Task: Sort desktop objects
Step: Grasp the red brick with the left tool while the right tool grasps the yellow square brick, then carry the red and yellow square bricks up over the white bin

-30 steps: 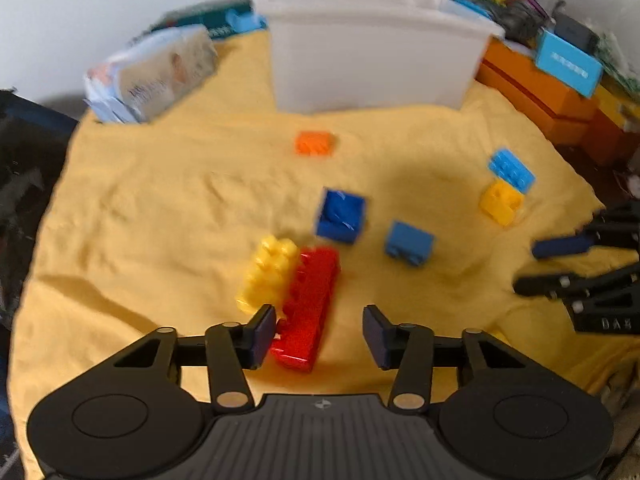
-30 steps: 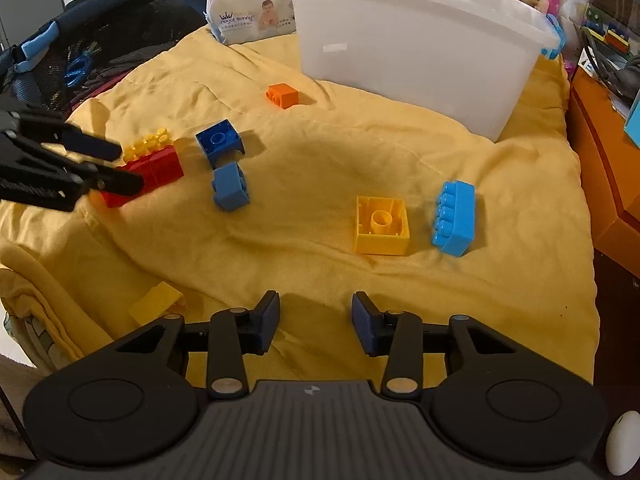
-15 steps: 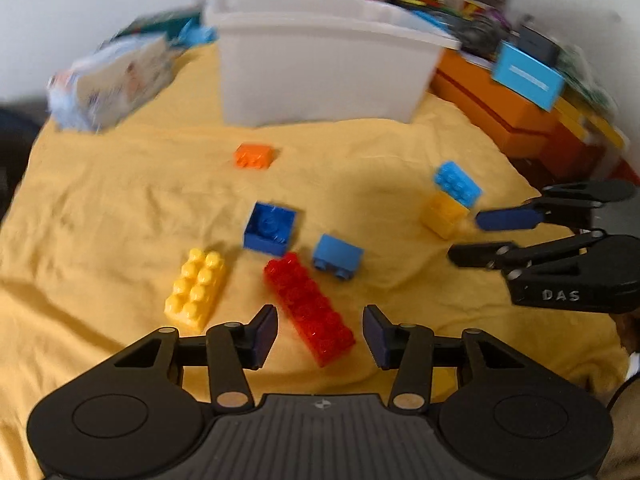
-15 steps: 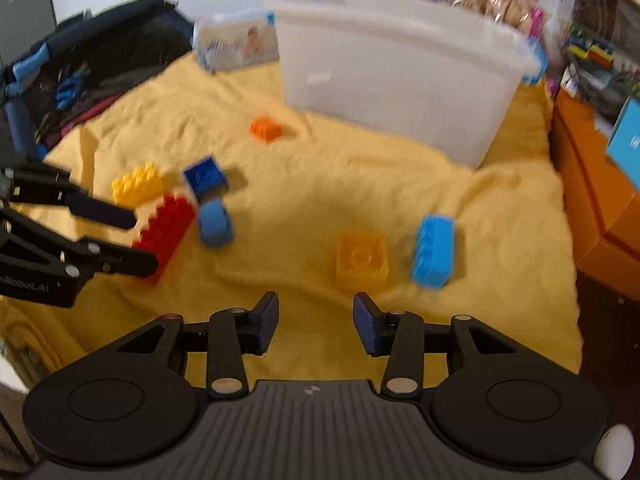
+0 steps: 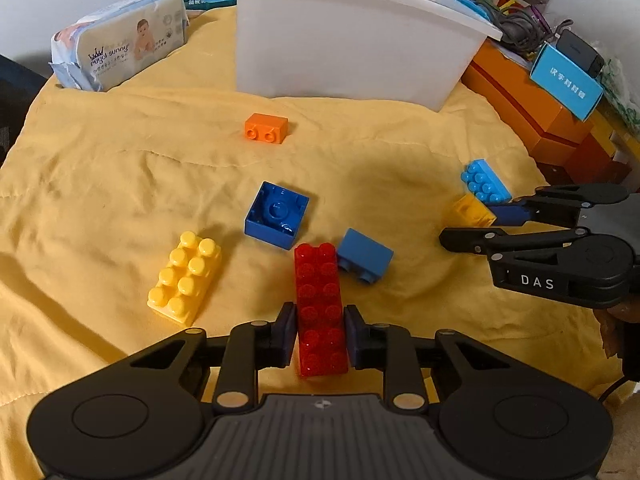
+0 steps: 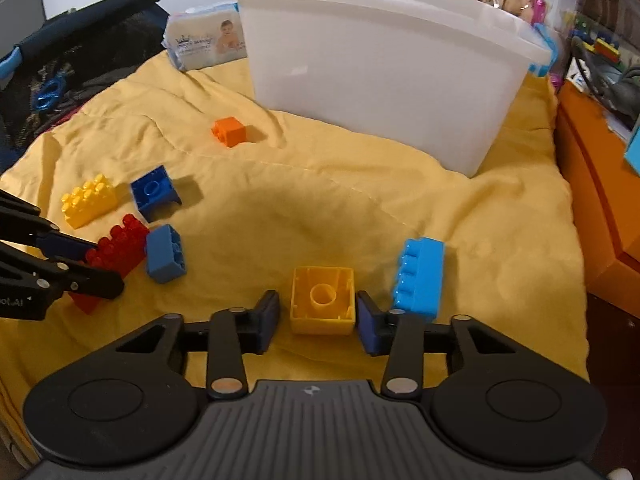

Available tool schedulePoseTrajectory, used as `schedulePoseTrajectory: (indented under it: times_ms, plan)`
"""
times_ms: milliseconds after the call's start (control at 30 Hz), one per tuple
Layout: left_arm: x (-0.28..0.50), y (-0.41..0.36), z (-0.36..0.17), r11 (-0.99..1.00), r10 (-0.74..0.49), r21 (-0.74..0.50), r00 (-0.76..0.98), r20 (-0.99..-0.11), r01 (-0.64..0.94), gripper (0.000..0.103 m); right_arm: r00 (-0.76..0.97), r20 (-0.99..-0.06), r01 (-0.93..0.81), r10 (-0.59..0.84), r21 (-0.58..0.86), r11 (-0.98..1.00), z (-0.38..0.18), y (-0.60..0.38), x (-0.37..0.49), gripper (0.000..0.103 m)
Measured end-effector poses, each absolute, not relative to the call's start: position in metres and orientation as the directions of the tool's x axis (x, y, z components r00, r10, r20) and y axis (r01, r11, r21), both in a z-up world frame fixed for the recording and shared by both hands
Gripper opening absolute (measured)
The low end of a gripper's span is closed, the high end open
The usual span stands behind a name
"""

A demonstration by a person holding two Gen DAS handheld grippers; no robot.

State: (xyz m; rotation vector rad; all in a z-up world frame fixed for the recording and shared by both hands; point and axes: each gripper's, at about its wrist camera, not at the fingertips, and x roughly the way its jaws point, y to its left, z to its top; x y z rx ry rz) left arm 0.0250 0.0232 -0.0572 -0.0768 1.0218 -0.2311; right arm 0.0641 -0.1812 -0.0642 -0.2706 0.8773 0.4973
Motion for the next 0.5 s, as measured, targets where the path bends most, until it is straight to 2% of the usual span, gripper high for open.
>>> schedulePoseTrajectory:
  times_ms: [100, 267, 500]
  plan:
    - [0.025, 0.027, -0.055, 0.969, -0.245, -0.196, 0.499, -0.831, 0.149, 0.028, 0.520, -0.797, -0.553, 0.307, -0.041, 0.832, -0.062, -0.179, 0.062, 0.035]
    - [0.027, 0.030, -0.038, 0.974, -0.219, -0.151, 0.537, -0.815, 0.168, 0.028, 0.487, -0.809, -0.591, 0.331, -0.026, 0.807, -0.058, -0.179, 0.055, 0.035]
    - [0.042, 0.028, 0.009, 0.968, -0.243, -0.141, 0.641, -0.728, 0.207, 0.028, 0.522, -0.773, -0.587, 0.360, -0.020, 0.809, -0.035, -0.183, 0.059, 0.035]
